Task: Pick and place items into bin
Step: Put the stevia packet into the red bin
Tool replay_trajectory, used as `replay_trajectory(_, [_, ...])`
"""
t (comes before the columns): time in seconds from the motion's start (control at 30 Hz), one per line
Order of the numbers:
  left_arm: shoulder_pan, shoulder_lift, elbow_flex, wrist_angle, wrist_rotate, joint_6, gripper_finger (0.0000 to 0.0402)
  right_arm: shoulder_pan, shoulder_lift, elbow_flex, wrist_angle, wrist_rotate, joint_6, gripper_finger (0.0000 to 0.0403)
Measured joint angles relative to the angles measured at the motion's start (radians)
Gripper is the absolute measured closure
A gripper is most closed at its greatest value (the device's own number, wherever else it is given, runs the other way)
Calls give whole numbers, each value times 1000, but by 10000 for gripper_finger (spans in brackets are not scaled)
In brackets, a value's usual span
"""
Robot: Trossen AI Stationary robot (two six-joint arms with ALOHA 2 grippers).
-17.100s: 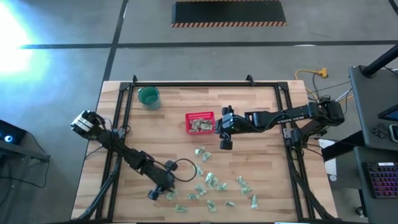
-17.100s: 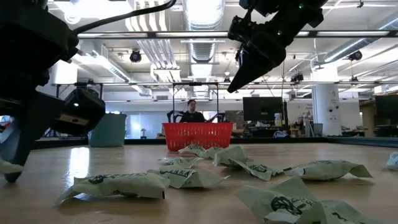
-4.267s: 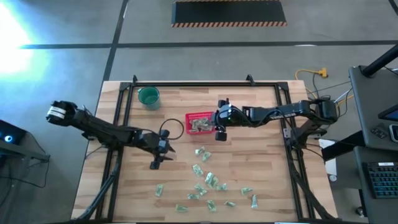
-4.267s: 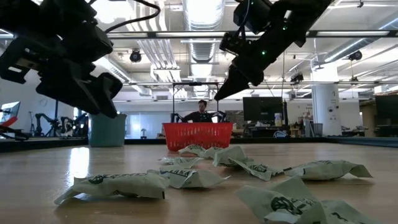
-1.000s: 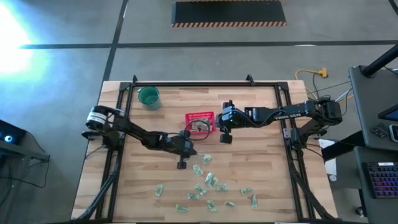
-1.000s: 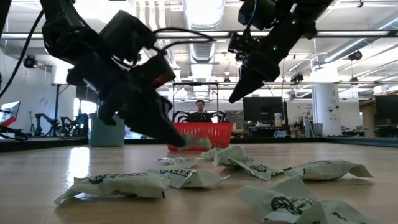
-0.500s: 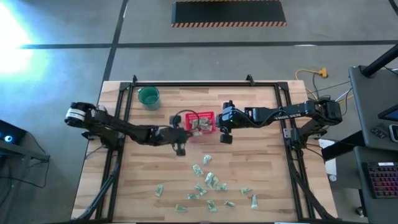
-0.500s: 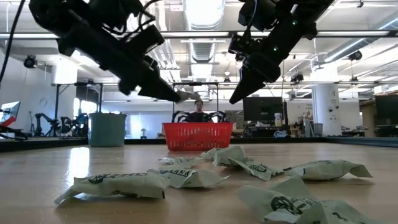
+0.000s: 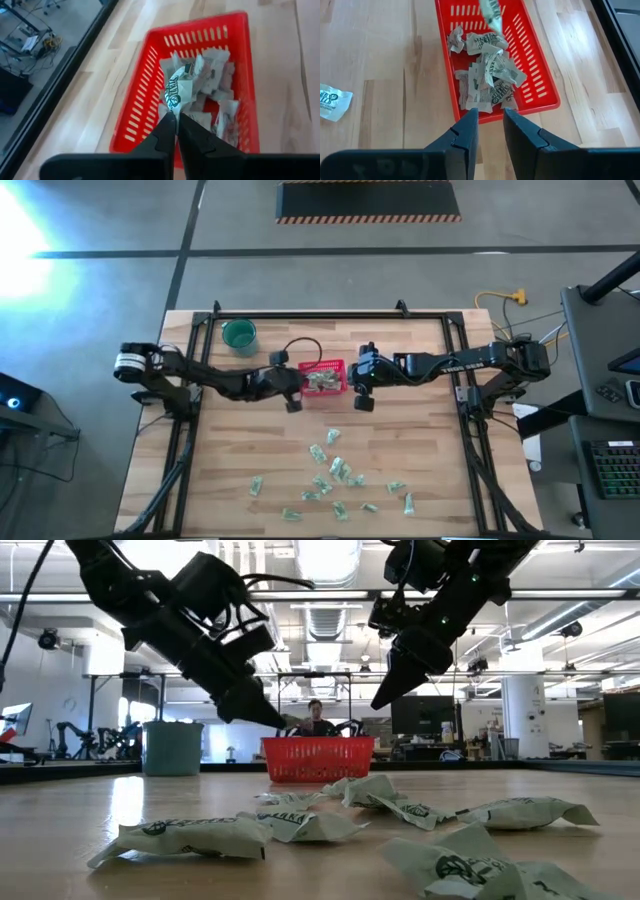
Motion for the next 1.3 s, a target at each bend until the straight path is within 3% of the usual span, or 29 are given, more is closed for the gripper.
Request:
replay_trajectory(0.13, [-3,14,3,12,0,31,371,0,0,-1,0,0,0,325])
replay_trajectory(0.4, [-3,8,4,20,0,35,265,0,0,-5,0,-7,0,326])
replay_trajectory(0.57, [-3,0,4,20,0,34,226,3,0,-9,0,-53,-2,320])
replay_trajectory(0.73, [-11,-22,3,16,0,34,210,19,0,-9,1,-69,0,315])
replay_trajectory(1.0, [-65,-92,3,-51,16,31,209,81,0,-23,57,-209,-2,317])
replay_trajectory(1.23, [-144,-234,-4,-261,284,-111,209,183,0,-93,206,-220,-27,314])
replay_trajectory(1.3, [-186,-259,-9,-306,318,-152,209,214,0,-121,261,-221,-34,312])
